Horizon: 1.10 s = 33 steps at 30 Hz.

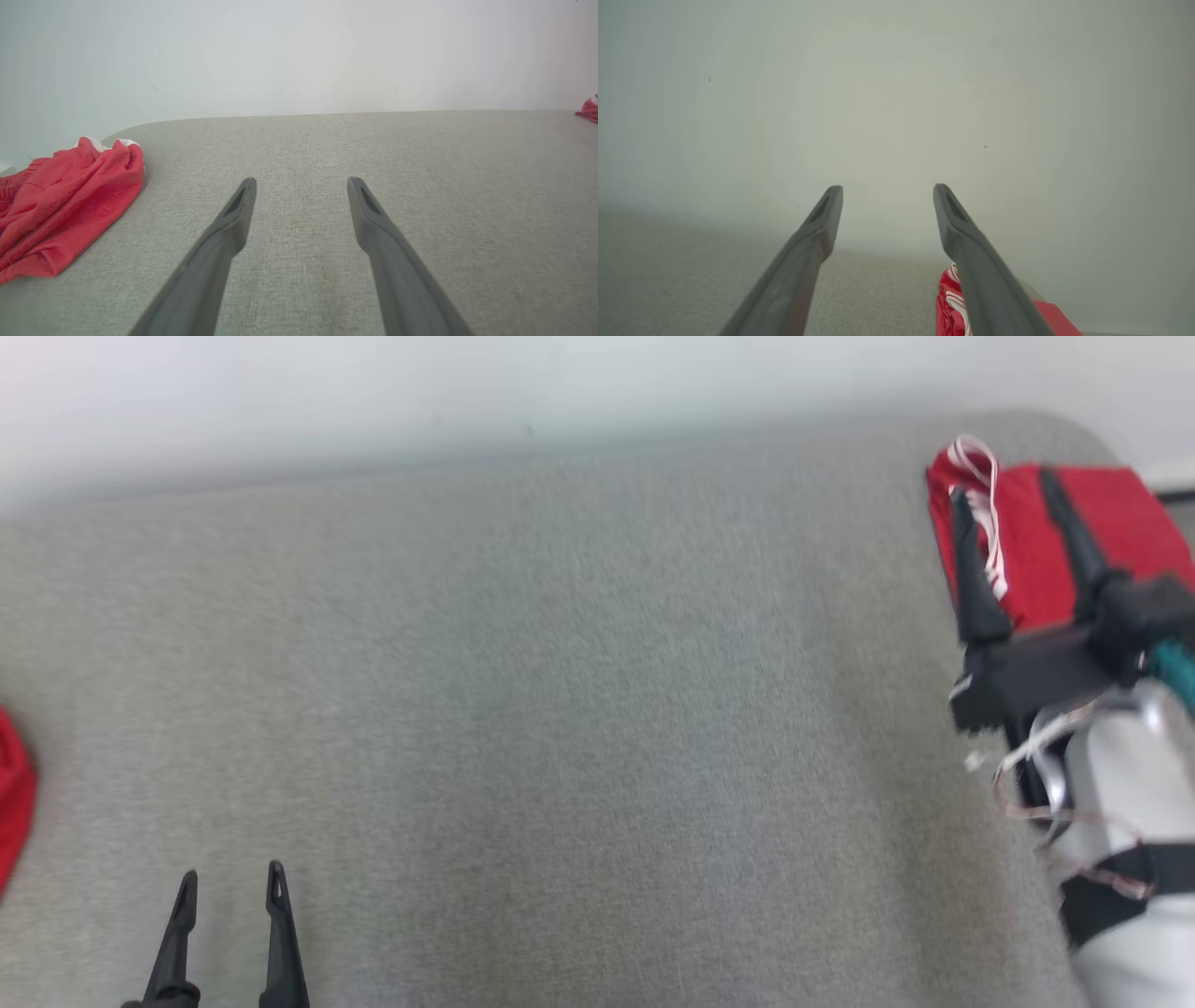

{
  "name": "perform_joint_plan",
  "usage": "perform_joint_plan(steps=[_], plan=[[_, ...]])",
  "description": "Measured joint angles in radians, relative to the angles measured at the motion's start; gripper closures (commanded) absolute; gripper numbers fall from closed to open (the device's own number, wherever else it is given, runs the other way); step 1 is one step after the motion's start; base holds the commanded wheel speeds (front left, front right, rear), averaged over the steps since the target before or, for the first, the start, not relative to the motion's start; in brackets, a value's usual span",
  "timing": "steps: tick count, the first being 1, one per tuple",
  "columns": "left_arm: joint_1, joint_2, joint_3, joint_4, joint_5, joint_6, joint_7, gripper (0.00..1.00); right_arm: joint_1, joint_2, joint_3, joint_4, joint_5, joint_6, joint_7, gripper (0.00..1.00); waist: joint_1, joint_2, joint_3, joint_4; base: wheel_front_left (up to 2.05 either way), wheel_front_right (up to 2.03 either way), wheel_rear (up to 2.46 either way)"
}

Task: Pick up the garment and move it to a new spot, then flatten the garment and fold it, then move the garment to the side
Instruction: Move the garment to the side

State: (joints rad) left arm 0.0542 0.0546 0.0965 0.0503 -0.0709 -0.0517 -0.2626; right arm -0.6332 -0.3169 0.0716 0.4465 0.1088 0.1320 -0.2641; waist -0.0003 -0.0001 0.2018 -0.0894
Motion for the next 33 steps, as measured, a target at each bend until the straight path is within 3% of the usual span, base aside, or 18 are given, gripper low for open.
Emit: perform_joint_plan(steps=[18,24,33], plan=[[0.042,-0.003,-0.039,0.073,-0.017,0.021,0.000,0.00,0.505,0.226,-0.105,-0.198,0.026,0.000,0.000,0.00,0.0002,0.0000,-0.156,0.072,0.00,0.00,0.00],[0.047,-0.003,-0.044,0.082,-0.014,0.025,0.000,0.00,0.618,0.257,-0.107,-0.222,0.028,0.000,0.000,0.00,0.0002,0.0000,-0.183,0.072,0.00,0.00,0.00],[0.055,-0.003,-0.050,0.098,-0.016,0.030,0.000,0.00,0.657,0.265,-0.070,-0.224,0.063,0.000,0.000,0.00,0.0003,0.0001,-0.195,0.056,0.00,0.00,0.00]])
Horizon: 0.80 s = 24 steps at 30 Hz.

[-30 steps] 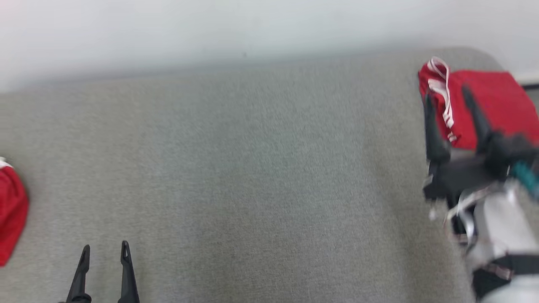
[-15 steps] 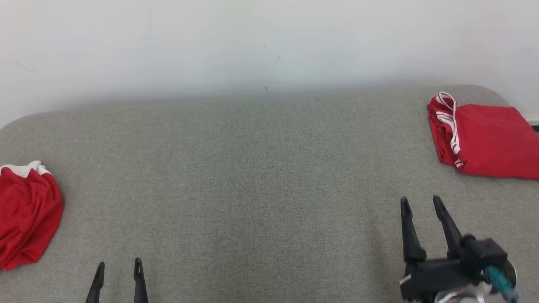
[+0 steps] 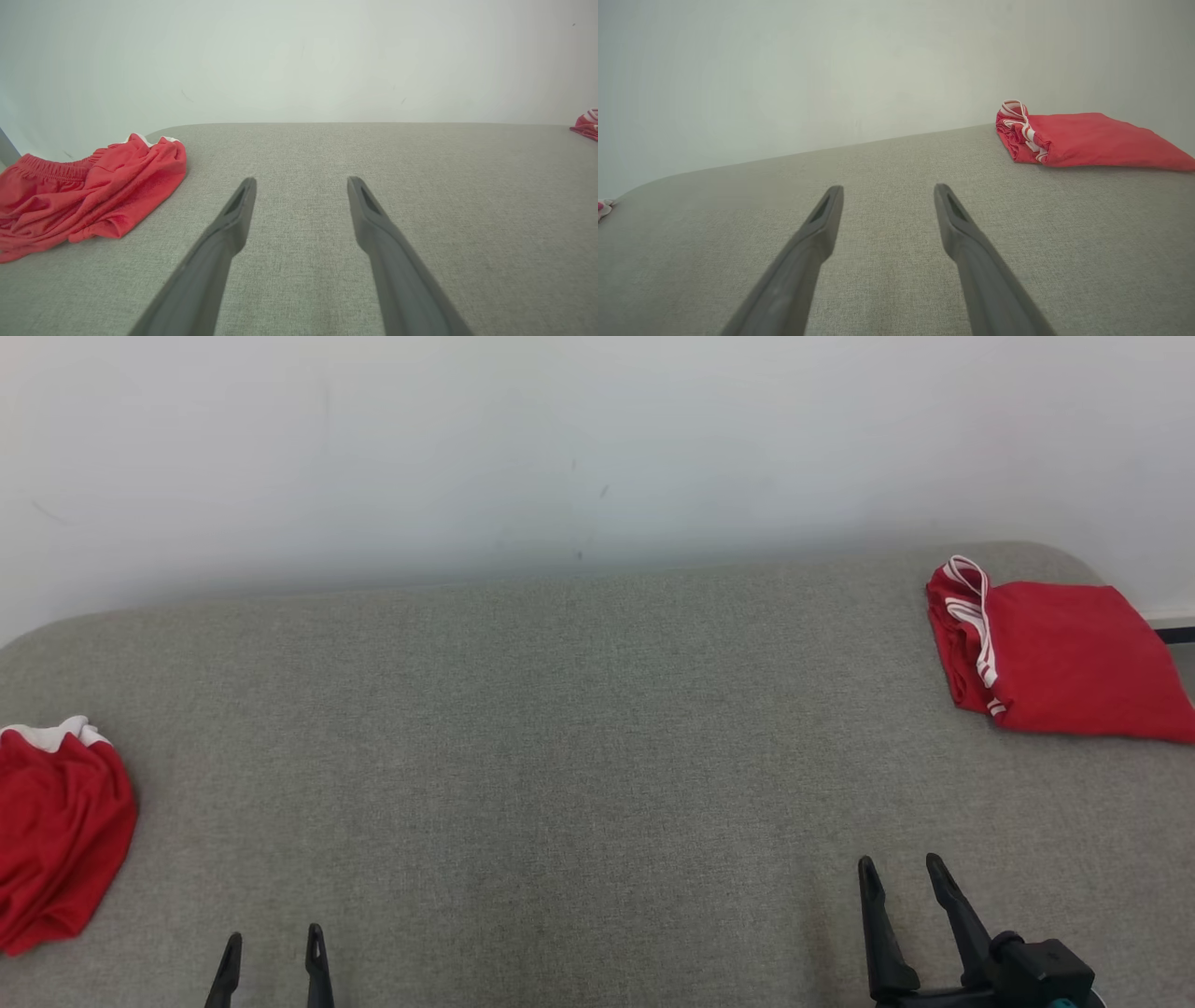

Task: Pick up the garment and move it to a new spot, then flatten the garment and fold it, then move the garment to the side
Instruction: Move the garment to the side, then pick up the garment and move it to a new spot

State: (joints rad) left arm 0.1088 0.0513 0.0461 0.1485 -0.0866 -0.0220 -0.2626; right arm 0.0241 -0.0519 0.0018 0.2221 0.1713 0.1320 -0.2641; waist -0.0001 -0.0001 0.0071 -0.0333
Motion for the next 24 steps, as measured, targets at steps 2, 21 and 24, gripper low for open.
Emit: perform_joint_plan(steps=[2,21,24], plan=[[0.000,0.000,-0.004,0.003,0.000,0.001,0.000,0.00,0.000,0.000,0.005,0.004,0.003,0.000,0.000,0.00,0.0001,0.0001,0.000,0.000,0.00,0.00,0.00],[0.010,0.000,0.001,0.028,-0.003,0.000,0.000,0.00,0.002,0.001,0.033,0.009,-0.006,0.000,0.000,0.00,0.0000,0.0000,-0.006,0.023,0.00,0.00,0.00],[0.010,0.000,0.002,0.029,-0.003,0.002,0.000,0.00,0.002,0.001,0.032,0.005,-0.011,0.000,0.000,0.00,0.0000,0.0000,-0.006,0.024,0.00,0.00,0.00]])
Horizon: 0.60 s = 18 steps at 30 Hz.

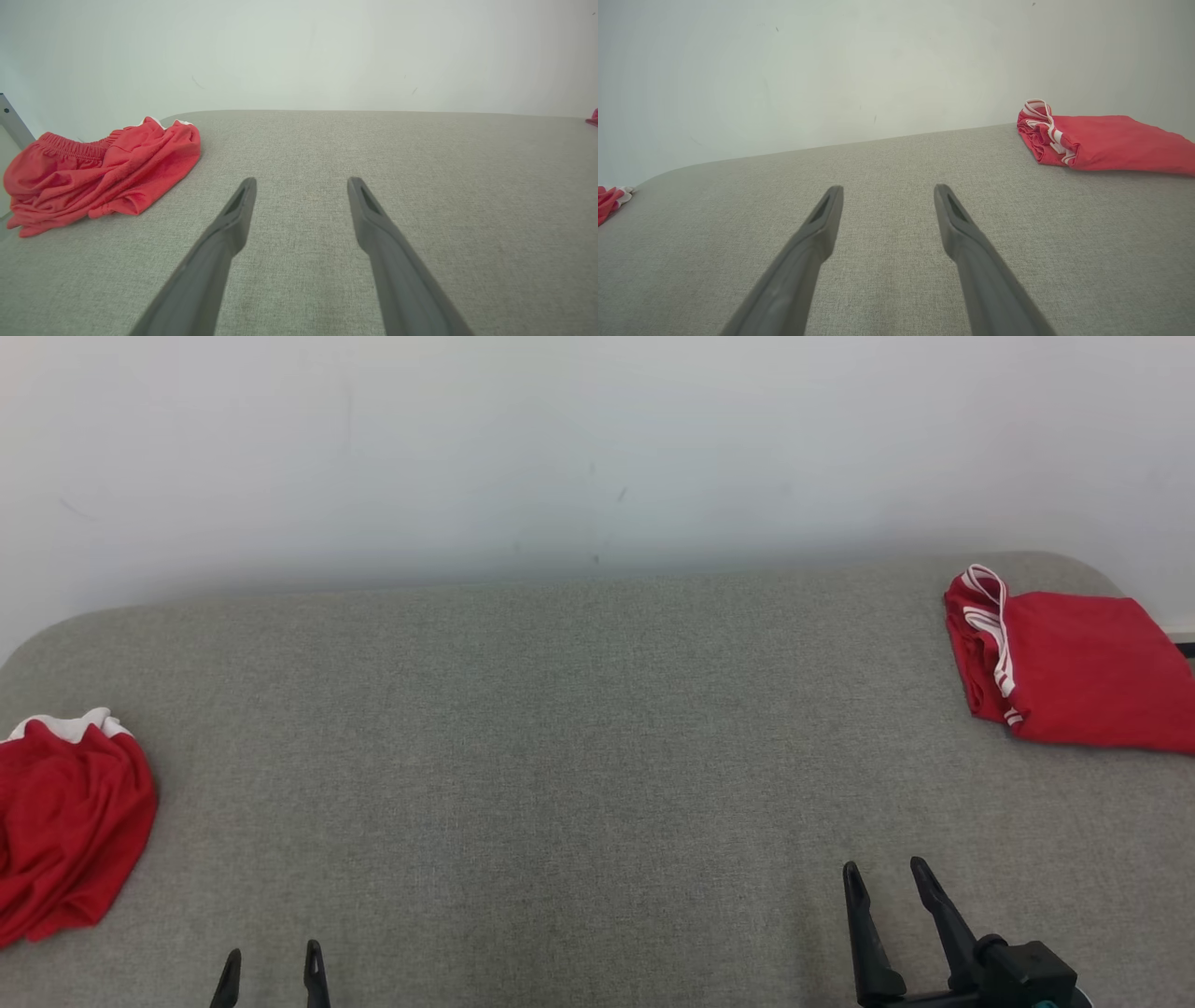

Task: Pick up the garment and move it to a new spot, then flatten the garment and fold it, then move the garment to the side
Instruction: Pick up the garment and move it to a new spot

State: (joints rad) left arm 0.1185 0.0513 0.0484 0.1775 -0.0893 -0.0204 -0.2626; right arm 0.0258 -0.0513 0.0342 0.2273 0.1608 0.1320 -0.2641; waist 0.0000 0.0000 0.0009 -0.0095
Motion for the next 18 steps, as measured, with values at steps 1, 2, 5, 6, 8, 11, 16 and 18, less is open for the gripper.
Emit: perform_joint_plan(steps=[1,2,5,6,8,11,16,18], plan=[[0.000,0.000,0.001,0.001,0.000,0.001,0.000,0.00,0.000,0.000,0.000,-0.001,-0.002,0.000,0.000,0.00,0.0000,0.0000,0.000,0.001,0.00,0.00,0.00],[0.000,0.000,0.001,0.001,0.000,0.002,0.000,0.00,0.000,0.000,0.001,-0.001,-0.002,0.000,0.000,0.00,0.0000,0.0000,0.000,0.001,0.00,0.00,0.00],[0.000,0.000,0.004,0.001,0.000,0.005,0.000,0.00,0.001,0.000,0.001,-0.005,-0.002,0.000,0.000,0.00,0.0000,0.0000,0.000,0.003,0.00,0.00,0.00],[0.000,0.000,0.006,0.001,-0.001,0.007,0.000,0.00,0.001,0.000,0.001,-0.006,-0.002,0.000,0.000,0.00,0.0000,0.0000,0.001,0.003,0.00,0.00,0.00],[0.000,0.000,0.008,0.001,-0.001,0.011,0.000,0.00,0.002,0.000,0.001,-0.006,-0.002,0.000,0.000,0.00,0.0000,0.0000,0.001,0.005,0.00,0.00,0.00],[0.000,0.000,0.008,0.001,-0.001,0.011,0.000,0.00,0.003,0.000,0.001,-0.006,-0.002,0.000,0.000,0.00,0.0000,0.0000,0.000,0.007,0.00,0.00,0.00],[-0.001,0.000,0.008,0.009,0.000,0.011,0.000,0.00,0.010,0.000,-0.002,-0.005,-0.003,0.000,0.000,0.00,0.0000,0.0000,-0.001,0.023,0.00,0.00,0.00],[-0.001,0.000,0.012,0.010,0.001,0.011,0.000,0.00,0.016,0.000,-0.001,-0.006,-0.003,0.000,0.000,0.00,0.0000,0.0000,-0.002,0.034,0.00,0.00,0.00]])
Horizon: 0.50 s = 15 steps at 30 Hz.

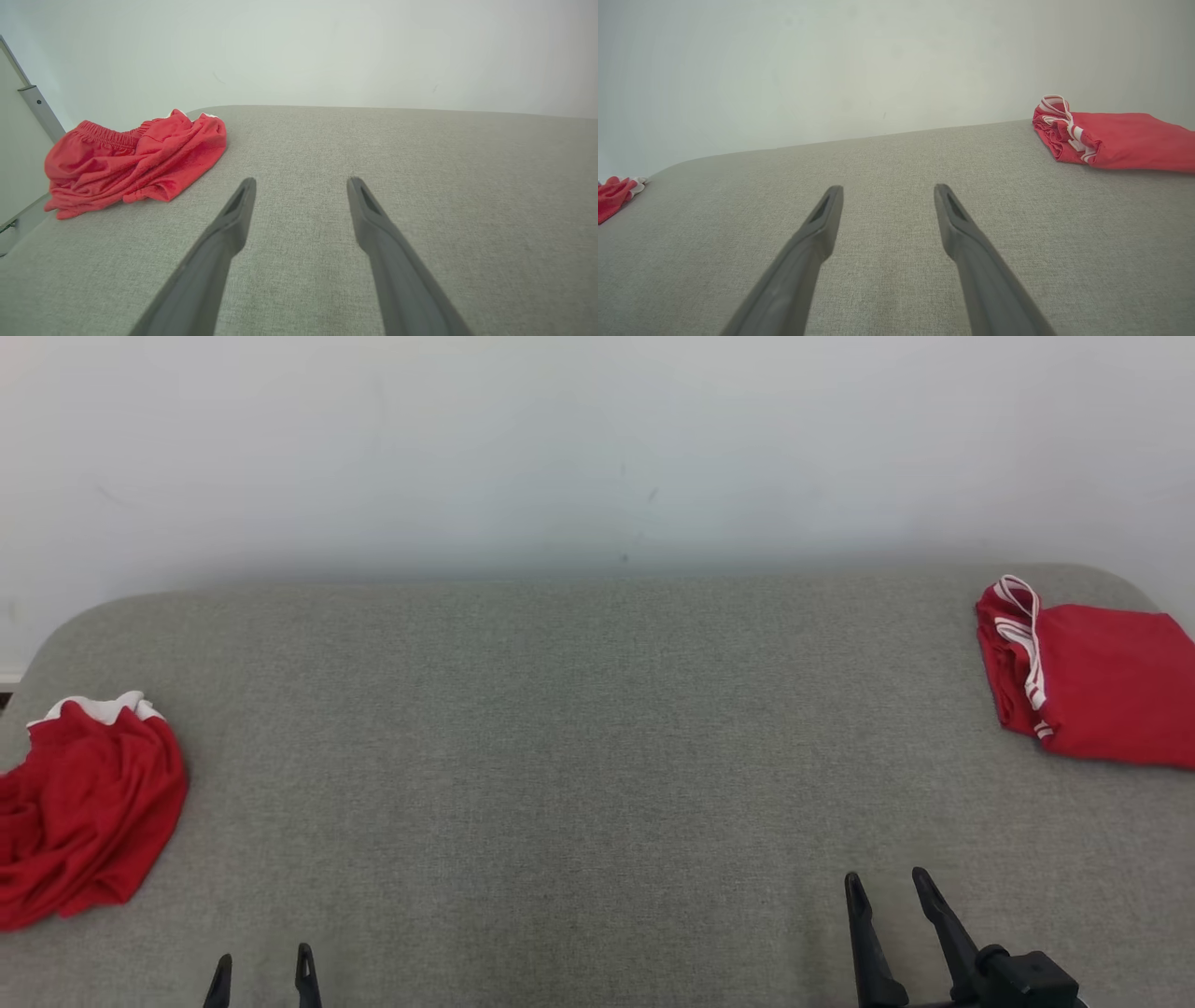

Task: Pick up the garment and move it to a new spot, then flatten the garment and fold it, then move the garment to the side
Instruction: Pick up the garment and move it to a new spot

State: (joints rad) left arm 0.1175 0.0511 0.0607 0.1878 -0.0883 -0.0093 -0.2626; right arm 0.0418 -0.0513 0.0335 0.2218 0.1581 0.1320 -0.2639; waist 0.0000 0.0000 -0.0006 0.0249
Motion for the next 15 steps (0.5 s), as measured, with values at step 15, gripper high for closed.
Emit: perform_joint_plan(steps=[15], plan=[[0.008,0.000,0.014,0.006,-0.001,-0.007,0.000,0.00,0.020,0.000,0.009,0.016,0.001,0.000,0.000,0.00,0.0000,0.0000,-0.004,0.172,0.00,0.00,0.00]])
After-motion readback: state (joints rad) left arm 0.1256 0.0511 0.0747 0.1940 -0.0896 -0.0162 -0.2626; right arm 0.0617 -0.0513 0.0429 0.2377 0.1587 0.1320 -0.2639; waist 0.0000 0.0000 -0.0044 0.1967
